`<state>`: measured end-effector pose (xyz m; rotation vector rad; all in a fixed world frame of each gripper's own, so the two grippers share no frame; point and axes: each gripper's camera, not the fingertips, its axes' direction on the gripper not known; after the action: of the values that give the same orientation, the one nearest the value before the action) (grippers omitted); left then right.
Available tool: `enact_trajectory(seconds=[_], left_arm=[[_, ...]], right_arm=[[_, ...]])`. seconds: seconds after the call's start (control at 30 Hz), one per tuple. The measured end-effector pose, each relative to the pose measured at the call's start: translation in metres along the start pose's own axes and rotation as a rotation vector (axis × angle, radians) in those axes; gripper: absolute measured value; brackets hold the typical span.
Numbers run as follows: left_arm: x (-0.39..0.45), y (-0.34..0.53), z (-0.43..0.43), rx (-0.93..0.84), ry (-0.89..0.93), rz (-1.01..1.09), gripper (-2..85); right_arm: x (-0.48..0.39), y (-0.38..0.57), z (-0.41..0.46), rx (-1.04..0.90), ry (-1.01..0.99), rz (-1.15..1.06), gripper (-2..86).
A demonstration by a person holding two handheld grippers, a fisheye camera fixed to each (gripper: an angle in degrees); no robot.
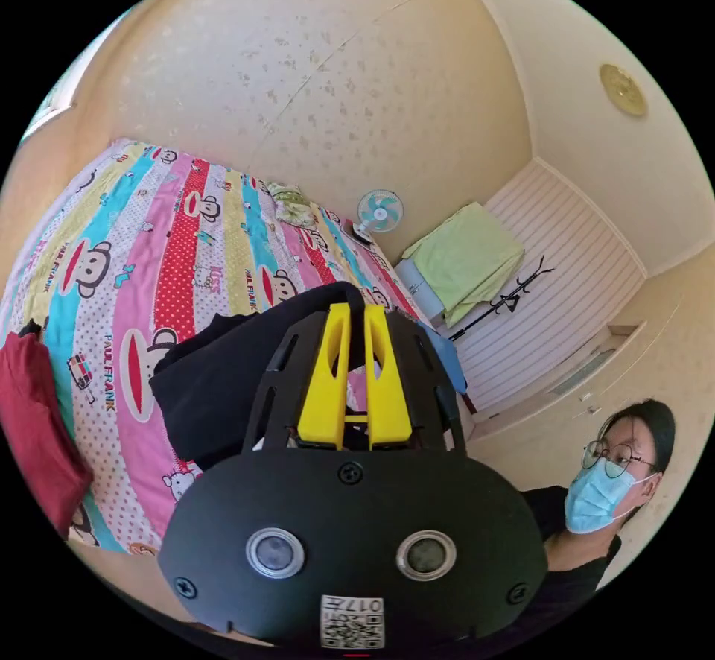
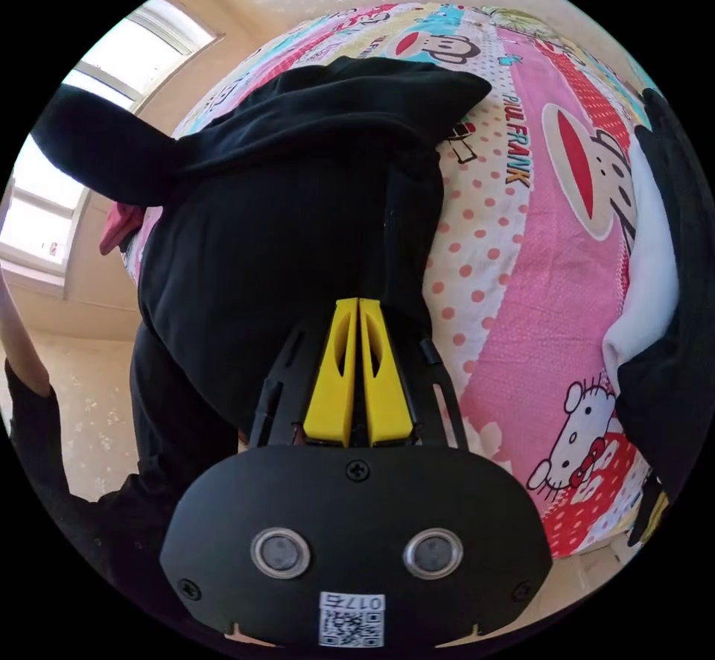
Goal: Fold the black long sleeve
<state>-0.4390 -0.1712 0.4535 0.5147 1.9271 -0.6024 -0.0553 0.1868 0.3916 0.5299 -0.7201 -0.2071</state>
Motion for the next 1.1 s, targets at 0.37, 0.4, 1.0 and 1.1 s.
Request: enact_trajectory(seconds=[0.37,0.4,1.0,1.1], left_arm=[[-0.051,0.033,0.275,-0.388,-0.065,-0.125,11.9],[-0.054,0.046,0.268,-0.393,-0.107,-0.119,12.1],[-0.106,0.348,0.113,-0.607,-0.418,-0.348,16.3],[-0.123,0.341,0.139,-0.701,-0.399,-0.312,16.5]], right_arm=[[0.024,0.028,-0.017,0.086,-0.038,-0.005,0.4],[0.029,0.029,-0.019,0.087,-0.053,-0.002,0.4],[0.043,0.179,-0.144,0.045,0.015,0.132,11.5],[0.061,0.214,-0.143,-0.028,0.005,0.204,13.3]])
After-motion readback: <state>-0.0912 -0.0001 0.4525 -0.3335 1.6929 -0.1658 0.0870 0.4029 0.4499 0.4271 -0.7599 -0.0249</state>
